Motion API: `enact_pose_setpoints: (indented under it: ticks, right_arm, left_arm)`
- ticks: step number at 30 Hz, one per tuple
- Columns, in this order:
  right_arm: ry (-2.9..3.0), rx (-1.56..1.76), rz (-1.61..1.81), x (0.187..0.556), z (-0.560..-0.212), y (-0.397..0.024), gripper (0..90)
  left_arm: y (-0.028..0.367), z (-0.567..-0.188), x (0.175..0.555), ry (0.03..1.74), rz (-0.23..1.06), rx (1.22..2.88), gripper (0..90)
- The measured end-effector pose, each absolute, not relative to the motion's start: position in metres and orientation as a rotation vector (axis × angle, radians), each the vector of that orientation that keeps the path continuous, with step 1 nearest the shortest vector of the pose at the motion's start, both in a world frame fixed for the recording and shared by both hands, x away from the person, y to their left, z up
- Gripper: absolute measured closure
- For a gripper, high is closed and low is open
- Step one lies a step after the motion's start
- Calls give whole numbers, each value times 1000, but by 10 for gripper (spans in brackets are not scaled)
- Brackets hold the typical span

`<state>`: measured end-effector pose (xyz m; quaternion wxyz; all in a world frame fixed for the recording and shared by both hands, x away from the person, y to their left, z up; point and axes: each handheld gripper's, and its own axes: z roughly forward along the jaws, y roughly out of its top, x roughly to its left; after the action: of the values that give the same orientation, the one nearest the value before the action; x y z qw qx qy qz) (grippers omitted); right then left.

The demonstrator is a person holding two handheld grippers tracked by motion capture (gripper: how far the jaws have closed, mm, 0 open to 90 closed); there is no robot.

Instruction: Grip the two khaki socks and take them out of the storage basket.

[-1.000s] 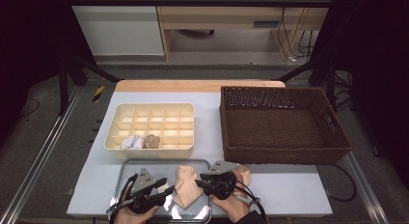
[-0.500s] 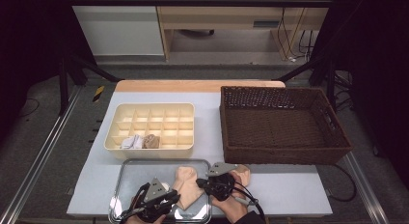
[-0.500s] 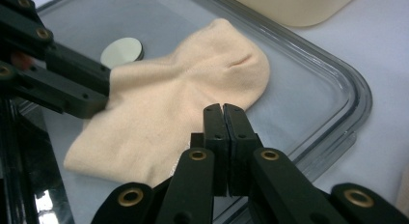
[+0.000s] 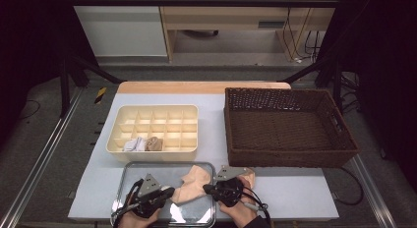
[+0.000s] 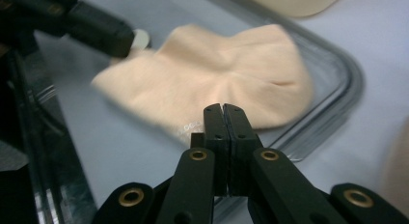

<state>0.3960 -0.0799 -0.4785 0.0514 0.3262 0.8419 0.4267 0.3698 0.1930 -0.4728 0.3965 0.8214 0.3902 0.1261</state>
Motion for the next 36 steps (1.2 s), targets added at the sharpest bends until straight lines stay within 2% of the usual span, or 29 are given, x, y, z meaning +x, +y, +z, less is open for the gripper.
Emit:
enact_pose_setpoints:
  ticks: [5,10,14,16,19,24,28,33,36]
  right_arm:
    - [2581,969,1325,393,-476,-74,851]
    - [2502,963,1365,401,-465,-73,782]
    - [2528,940,1302,407,-476,-62,731]
    - [2551,928,1280,408,-481,-58,762]
    - [2577,934,1281,406,-482,-56,873]
    - [2541,954,1384,402,-471,-64,888]
    - [2419,1028,1459,406,-462,-77,891]
    - [2404,1072,1317,413,-474,-76,890]
    - [2431,1080,1247,416,-484,-70,887]
  left_arm:
    - [203,-473,373,1007,320,2053,870]
    - [203,-471,373,1006,348,2013,746]
    - [200,-473,374,988,349,2028,746]
    - [199,-476,375,986,339,2043,778]
    - [197,-476,374,983,349,2057,844]
    - [197,-475,375,975,353,2080,876]
    - [197,-475,376,967,333,2097,878]
    - [197,-475,377,961,320,2088,873]
    - [201,-475,377,977,326,2051,772]
